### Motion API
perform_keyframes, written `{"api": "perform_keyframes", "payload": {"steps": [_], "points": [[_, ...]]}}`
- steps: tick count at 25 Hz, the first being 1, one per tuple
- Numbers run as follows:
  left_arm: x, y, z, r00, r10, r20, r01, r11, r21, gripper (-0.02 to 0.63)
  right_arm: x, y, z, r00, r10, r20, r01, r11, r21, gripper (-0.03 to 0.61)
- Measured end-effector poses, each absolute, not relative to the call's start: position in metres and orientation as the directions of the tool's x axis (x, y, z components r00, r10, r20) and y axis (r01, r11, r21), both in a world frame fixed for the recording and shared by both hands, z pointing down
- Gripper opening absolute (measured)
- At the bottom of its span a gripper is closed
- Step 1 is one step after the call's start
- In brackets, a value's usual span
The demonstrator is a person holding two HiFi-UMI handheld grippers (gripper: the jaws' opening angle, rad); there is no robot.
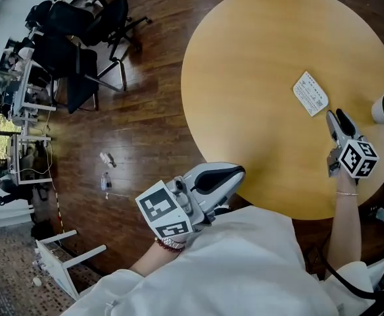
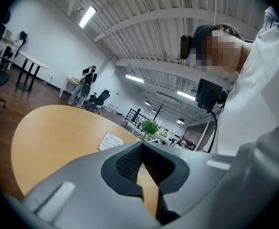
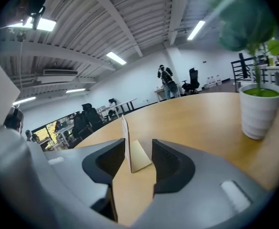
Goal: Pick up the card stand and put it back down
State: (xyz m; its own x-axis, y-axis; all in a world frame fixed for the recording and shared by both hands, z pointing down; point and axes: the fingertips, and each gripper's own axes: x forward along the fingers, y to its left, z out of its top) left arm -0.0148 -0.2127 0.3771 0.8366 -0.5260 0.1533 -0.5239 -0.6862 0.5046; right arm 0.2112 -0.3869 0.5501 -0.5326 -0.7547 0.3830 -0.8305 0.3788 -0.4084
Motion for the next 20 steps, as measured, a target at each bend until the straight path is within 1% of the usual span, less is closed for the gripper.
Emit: {"api": "perform_keyframes", "payload": {"steps": [3, 6, 11, 17, 19, 20], "points": [[-0.033, -0.195, 0.374, 0.831, -0.545, 0.112, -0.513, -0.672, 0.535, -0.005, 0.225, -0.337, 0.518, -0.473, -0.815, 0.334, -0.840, 0.303, -0.450, 0.176], [-0.052, -0.164, 0.364, 0.830, -0.553, 0.068, -0.497, -0.680, 0.540, -0.005, 0.217, -0.269, 0.477, -0.468, -0.835, 0.290, -0.838, 0.314, -0.446, 0.173], [-0.091, -0.098, 0.357, 0.833, -0.552, 0.012, -0.478, -0.710, 0.517, -0.005, 0.179, -0.171, 0.408, -0.473, -0.856, 0.207, -0.849, 0.380, -0.367, 0.170], [-0.131, -0.009, 0.354, 0.844, -0.531, -0.072, -0.397, -0.711, 0.581, -0.005, 0.099, -0.055, 0.333, -0.539, -0.836, 0.104, -0.815, 0.487, -0.314, 0.157], [-0.134, 0.010, 0.345, 0.856, -0.511, -0.075, -0.379, -0.722, 0.579, -0.005, 0.074, -0.021, 0.316, -0.564, -0.820, 0.093, -0.804, 0.521, -0.287, 0.158], [-0.134, 0.021, 0.341, 0.864, -0.497, -0.073, -0.372, -0.730, 0.574, -0.005, 0.063, -0.003, 0.311, -0.580, -0.808, 0.107, -0.803, 0.545, -0.240, 0.158]]}}
